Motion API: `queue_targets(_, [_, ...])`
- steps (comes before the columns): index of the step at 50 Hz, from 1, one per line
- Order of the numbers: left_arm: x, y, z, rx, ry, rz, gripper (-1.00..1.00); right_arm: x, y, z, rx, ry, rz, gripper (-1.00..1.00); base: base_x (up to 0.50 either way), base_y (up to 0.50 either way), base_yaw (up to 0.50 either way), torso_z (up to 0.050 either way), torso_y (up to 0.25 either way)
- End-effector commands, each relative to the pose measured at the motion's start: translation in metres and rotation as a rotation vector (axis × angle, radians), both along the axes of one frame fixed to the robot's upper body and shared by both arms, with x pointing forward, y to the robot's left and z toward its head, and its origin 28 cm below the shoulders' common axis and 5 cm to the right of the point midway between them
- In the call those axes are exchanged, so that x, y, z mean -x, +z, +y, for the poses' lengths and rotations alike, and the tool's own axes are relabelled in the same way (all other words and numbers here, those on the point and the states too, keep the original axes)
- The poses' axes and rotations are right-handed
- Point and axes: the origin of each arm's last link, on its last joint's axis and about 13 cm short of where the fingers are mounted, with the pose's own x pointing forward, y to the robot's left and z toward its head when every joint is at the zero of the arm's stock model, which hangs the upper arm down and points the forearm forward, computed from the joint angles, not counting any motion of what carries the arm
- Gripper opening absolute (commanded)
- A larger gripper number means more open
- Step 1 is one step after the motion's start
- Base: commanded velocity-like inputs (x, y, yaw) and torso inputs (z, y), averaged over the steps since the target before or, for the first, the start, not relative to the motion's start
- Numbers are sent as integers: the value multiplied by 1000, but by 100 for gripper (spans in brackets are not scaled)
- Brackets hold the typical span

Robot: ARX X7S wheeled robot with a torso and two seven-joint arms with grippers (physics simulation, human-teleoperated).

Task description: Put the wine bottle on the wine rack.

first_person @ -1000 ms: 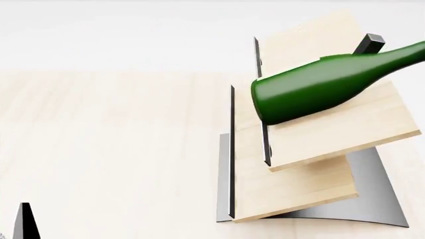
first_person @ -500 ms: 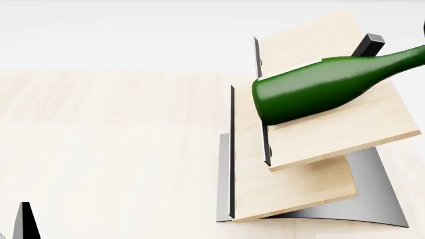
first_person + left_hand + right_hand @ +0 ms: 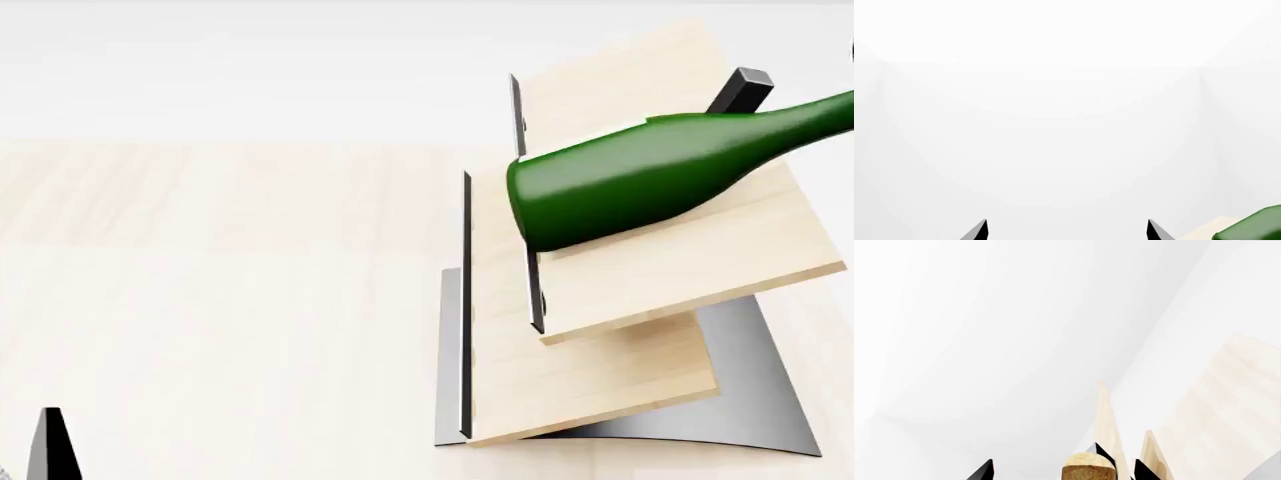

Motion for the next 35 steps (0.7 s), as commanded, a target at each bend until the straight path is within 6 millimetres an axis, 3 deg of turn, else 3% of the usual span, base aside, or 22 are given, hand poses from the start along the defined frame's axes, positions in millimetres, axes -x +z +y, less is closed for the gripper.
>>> queue_targets(1, [0,-1,0,0,-1,1,100,3,1,-1,1,-8,-2,100,0,0,0,0,0])
queue_targets(35, [0,0,-2,-2,-7,-2,100,39,-6,-30,-4,-119,6,100,0,0,0,0,0])
